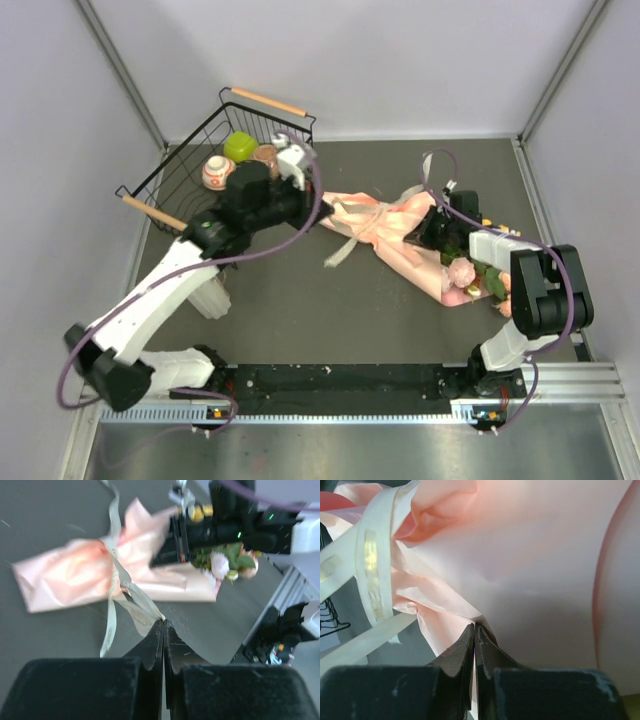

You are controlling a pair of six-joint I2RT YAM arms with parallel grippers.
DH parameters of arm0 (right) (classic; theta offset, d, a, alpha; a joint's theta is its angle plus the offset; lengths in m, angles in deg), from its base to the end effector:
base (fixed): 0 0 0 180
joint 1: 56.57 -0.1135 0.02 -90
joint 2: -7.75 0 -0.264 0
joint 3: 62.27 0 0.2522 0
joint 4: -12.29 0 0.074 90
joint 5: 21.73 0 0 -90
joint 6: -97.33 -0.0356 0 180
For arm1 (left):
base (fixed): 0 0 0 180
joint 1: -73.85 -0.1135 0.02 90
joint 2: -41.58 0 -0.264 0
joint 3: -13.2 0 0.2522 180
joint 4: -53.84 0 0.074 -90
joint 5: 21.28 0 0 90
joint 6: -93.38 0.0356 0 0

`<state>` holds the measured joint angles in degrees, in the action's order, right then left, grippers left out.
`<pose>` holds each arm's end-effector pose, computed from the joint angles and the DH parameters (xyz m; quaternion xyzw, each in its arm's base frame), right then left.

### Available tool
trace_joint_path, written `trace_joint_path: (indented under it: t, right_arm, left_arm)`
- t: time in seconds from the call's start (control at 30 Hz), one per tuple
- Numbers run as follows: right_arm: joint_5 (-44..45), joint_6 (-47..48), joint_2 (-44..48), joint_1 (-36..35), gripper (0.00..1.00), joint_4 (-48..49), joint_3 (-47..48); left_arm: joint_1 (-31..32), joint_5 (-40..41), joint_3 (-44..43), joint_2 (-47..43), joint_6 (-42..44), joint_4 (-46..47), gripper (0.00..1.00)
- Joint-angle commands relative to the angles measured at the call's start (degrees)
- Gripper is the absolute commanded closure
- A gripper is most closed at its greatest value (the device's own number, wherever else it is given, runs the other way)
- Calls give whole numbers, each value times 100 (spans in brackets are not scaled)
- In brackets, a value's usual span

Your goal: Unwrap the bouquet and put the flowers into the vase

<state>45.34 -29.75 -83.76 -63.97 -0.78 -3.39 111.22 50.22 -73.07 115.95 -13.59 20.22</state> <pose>0.3095 0.0542 0.1650 0.1600 0.8966 0.3103 0.2723 0.2282 -0.1885 0.3799 0.2334 0.7880 -0.3713 0.4320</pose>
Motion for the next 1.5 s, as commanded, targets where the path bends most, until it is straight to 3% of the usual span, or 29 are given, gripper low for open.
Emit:
trace_joint_path:
  t: [0.0, 0.33, 0.47, 1.0, 1.17, 1.3, 1.47]
  right_arm:
    - [369, 192, -52, -25, 100, -25, 304]
    - [519, 307, -96, -16, 100, -227, 489]
    - [475, 412, 9, -33, 100, -376, 585]
    - [966, 816, 1002, -490, 100, -1378, 1217]
    - [1002, 834, 1406, -736, 100, -1729, 1402]
    - [1019, 817, 1968, -754, 100, -1888, 1298]
    - [1055, 843, 2426, -746, 99, -2081, 1095]
  left_arm:
    - [-142, 707, -571, -1204, 510, -456, 100]
    - [-142, 2482, -2398, -2655, 1556, -1819, 100]
    - [-150, 2159, -2987, -2691, 1478, -2004, 100]
    - [-142, 2035, -2848, -3209, 977, -2408, 100]
    - [-133, 1062, -1892, -3139, 530, -2444, 100]
    - [-142, 463, -138, -3051, 213, -2190, 100]
    - [-133, 382, 1606, -3007, -270, -1410, 100]
